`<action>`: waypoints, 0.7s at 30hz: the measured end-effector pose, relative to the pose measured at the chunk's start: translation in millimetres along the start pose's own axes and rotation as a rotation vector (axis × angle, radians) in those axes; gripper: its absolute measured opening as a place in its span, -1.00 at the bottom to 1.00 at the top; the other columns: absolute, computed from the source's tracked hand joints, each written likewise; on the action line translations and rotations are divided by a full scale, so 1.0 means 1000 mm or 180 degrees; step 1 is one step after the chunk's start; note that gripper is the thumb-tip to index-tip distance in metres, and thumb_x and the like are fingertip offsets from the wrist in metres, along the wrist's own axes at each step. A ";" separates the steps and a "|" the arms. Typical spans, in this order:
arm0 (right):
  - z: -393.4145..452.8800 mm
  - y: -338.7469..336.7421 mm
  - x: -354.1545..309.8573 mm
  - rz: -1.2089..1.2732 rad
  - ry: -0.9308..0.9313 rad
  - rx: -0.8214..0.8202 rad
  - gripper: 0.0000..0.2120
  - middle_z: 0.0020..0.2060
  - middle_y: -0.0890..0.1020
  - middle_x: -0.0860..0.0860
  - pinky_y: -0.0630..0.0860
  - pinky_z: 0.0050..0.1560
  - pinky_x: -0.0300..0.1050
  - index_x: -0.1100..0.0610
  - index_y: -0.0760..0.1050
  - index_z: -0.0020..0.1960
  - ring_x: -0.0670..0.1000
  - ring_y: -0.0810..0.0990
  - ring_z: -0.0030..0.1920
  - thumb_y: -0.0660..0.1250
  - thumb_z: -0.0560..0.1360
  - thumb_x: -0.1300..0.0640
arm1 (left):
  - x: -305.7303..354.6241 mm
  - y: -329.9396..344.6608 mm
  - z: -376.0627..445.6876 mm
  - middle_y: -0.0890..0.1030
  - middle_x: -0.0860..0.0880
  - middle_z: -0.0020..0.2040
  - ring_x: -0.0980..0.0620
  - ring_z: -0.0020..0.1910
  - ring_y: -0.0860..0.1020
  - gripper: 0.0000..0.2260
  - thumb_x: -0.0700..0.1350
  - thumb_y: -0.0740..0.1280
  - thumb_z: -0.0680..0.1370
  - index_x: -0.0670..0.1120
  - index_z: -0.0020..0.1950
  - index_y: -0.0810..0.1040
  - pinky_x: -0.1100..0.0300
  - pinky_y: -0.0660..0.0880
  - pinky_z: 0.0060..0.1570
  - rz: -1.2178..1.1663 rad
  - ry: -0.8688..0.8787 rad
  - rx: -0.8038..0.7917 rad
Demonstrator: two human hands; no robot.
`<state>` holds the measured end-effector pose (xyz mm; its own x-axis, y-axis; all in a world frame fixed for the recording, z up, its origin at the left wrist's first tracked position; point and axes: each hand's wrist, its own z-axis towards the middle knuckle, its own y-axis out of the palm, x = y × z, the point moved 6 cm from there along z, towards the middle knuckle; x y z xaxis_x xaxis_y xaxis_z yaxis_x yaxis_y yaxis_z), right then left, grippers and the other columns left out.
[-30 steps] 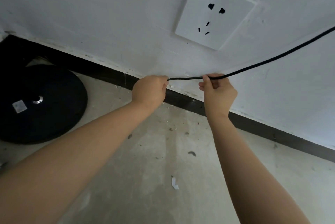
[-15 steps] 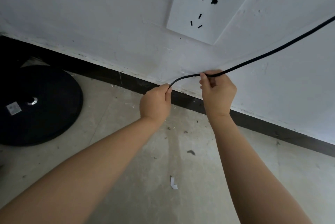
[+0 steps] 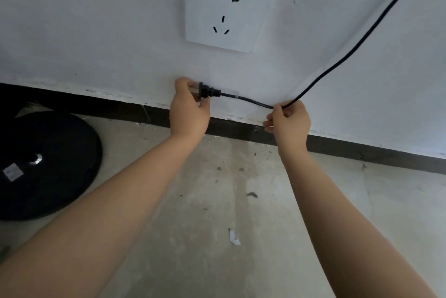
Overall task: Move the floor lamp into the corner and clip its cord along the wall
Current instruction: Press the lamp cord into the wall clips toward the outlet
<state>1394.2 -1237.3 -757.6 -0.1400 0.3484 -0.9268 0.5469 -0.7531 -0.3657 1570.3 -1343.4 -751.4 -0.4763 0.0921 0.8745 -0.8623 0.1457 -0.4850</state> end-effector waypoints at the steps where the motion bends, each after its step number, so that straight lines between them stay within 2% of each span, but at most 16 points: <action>1: 0.000 0.000 -0.001 0.0064 0.0034 -0.0005 -0.72 -0.44 0.49 0.01 0.49 -0.56 -0.39 0.03 0.27 -0.35 -0.12 0.52 -0.54 0.14 0.48 0.29 | 0.001 0.001 0.000 0.49 -0.09 0.01 0.00 -0.08 0.49 -0.68 -0.27 0.30 0.52 -0.24 0.24 0.30 0.24 0.42 -0.11 -0.0172 -0.0122 -0.0067; 3: -0.002 0.000 -0.002 0.0183 0.0025 -0.0016 -0.71 -0.43 0.50 0.00 0.49 -0.55 -0.41 0.02 0.28 -0.34 -0.08 0.54 -0.47 0.14 0.48 0.31 | 0.001 0.003 0.002 0.48 -0.08 -0.02 -0.04 -0.09 0.51 -0.66 -0.22 0.33 0.51 -0.23 0.22 0.30 0.15 0.49 -0.09 -0.0374 -0.0235 -0.0147; 5: -0.004 0.001 -0.003 0.0295 -0.0005 -0.0090 -0.71 -0.41 0.51 -0.01 0.50 -0.53 -0.43 0.00 0.30 -0.32 -0.07 0.55 -0.41 0.14 0.49 0.31 | -0.003 0.002 0.002 0.54 -0.16 -0.01 -0.11 -0.11 0.58 -0.71 -0.16 0.34 0.52 -0.20 0.17 0.34 0.04 0.59 -0.07 -0.0531 -0.0340 -0.0173; 6: -0.005 0.002 -0.004 0.0368 -0.0003 -0.0128 -0.71 -0.40 0.51 -0.01 0.50 -0.52 -0.43 0.00 0.30 -0.32 -0.07 0.56 -0.39 0.14 0.50 0.31 | -0.007 0.003 0.001 0.55 -0.17 -0.03 -0.08 -0.20 0.60 -0.76 -0.16 0.33 0.53 -0.17 0.12 0.35 0.09 0.62 -0.16 -0.0653 -0.0423 -0.0194; 7: -0.005 0.002 -0.005 0.0442 -0.0001 -0.0145 -0.71 -0.39 0.52 -0.01 0.50 -0.52 -0.43 0.00 0.31 -0.31 -0.07 0.56 -0.38 0.14 0.50 0.30 | -0.012 0.005 -0.001 0.55 -0.14 -0.09 0.00 -0.31 0.59 -0.80 -0.17 0.32 0.54 -0.15 0.08 0.34 0.22 0.61 -0.30 -0.0779 -0.0523 -0.0236; 9: -0.003 0.003 -0.009 0.0521 -0.0008 -0.0124 -0.71 -0.39 0.52 -0.01 0.50 -0.50 -0.42 0.01 0.31 -0.32 -0.08 0.56 -0.39 0.13 0.50 0.30 | -0.022 0.009 -0.004 0.51 -0.01 -0.23 0.13 -0.43 0.53 -0.81 -0.16 0.31 0.55 -0.13 0.07 0.33 0.43 0.53 -0.51 -0.0958 -0.0758 -0.0308; 13: -0.002 0.002 -0.013 0.0588 -0.0019 -0.0106 -0.77 -0.40 0.53 0.00 0.52 -0.47 -0.41 0.09 0.35 -0.29 -0.07 0.57 -0.40 0.13 0.50 0.31 | -0.032 0.015 -0.005 0.46 0.03 -0.28 0.25 -0.62 0.54 -0.81 -0.16 0.33 0.53 -0.12 0.00 0.31 0.48 0.52 -0.56 -0.1370 -0.1131 -0.0231; 17: -0.003 0.002 -0.016 0.0670 -0.0163 -0.0160 -0.90 -0.39 0.54 0.01 0.57 -0.41 -0.42 0.18 0.37 -0.17 -0.09 0.59 -0.38 0.15 0.51 0.30 | -0.033 0.017 -0.003 0.46 -0.02 -0.28 0.23 -0.61 0.53 -0.81 -0.21 0.32 0.54 -0.13 -0.01 0.29 0.47 0.54 -0.54 -0.1761 -0.1386 -0.0065; 21: -0.004 0.006 -0.012 0.0562 -0.0175 -0.0147 -0.74 -0.40 0.53 -0.02 0.55 -0.40 -0.41 0.03 0.34 -0.30 -0.09 0.58 -0.40 0.16 0.51 0.30 | -0.022 0.013 0.000 0.50 -0.05 -0.26 0.17 -0.50 0.57 -0.82 -0.29 0.30 0.54 -0.10 -0.10 0.32 0.46 0.58 -0.47 -0.2327 -0.1368 0.0234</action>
<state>1402.3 -1243.3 -748.5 -0.0826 0.1810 -0.9800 0.6040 -0.7731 -0.1937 1569.0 -1343.8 -776.9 0.1937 -0.3846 0.9025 -0.9804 -0.0427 0.1922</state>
